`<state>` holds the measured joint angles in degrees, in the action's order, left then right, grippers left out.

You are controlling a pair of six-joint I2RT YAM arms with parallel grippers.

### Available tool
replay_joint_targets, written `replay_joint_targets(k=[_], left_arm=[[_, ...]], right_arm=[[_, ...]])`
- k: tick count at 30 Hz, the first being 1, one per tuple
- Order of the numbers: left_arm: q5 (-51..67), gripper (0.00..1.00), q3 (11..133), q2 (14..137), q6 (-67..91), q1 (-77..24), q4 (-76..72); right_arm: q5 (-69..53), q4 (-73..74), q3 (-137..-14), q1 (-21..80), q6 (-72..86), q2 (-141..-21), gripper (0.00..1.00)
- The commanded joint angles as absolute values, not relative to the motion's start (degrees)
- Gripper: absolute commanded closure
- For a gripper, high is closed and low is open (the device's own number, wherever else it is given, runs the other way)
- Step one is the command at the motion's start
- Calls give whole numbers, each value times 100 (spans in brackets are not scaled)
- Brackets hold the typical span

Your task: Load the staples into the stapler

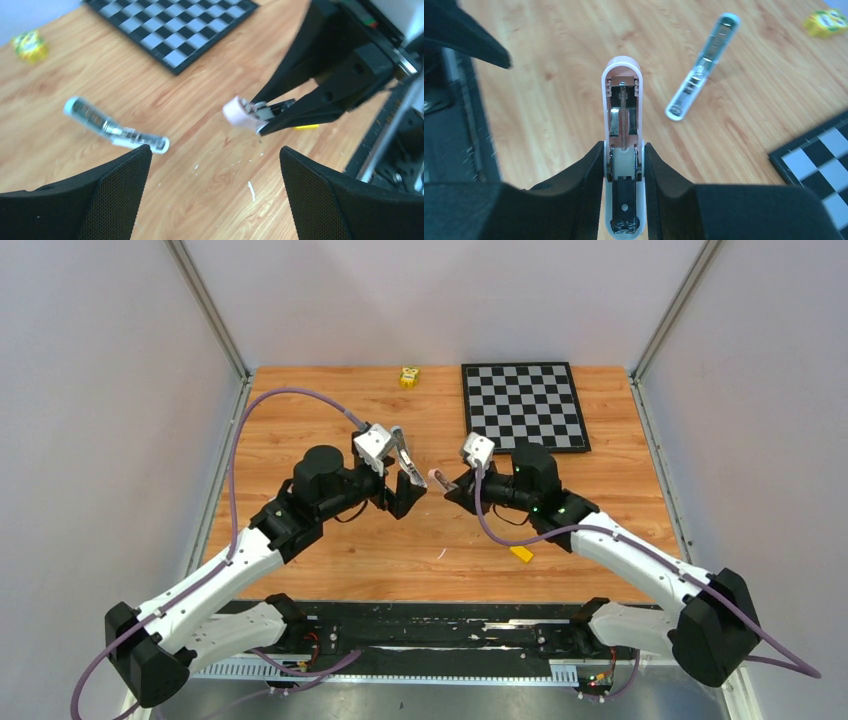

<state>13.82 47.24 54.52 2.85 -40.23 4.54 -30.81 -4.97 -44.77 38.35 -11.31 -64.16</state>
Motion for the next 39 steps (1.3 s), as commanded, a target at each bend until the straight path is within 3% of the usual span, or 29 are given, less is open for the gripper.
replay_joint_targets(k=[1,5,8,17,27,33,36,39], left_arm=[[-601,0,4935,5369,1081,-3977,1047],[-1634,0,4887,5387,1650,-3835,1595],[-1771,0,4834,5512,1957,-3530,2022],[-2002,0,4362,5353,2687,-3016,2277],[-2995,0,4158,5621,4401,-2281,2977],[-2978,0,4189,5879,5492,-1424,3449],[-3104,0,4194,6038,5446,-1107,3232],[-3394,0,4340,6364,5188,-969,3215]], right_arm=[[-1376,-1769,-4228,3869,-316,-6767,86],[308,-2386,-4145,3874,253,-7589,87],[1285,-2413,-4474,3859,592,-8316,87],[1671,-2638,-5310,3859,1551,-10032,87],[2142,-2555,-5494,4039,2050,-10736,82],[2416,-2648,-5390,4156,2140,-10798,69],[2356,-2622,-5401,4178,2135,-10799,58],[2329,-2630,-5347,4200,2116,-10742,54]])
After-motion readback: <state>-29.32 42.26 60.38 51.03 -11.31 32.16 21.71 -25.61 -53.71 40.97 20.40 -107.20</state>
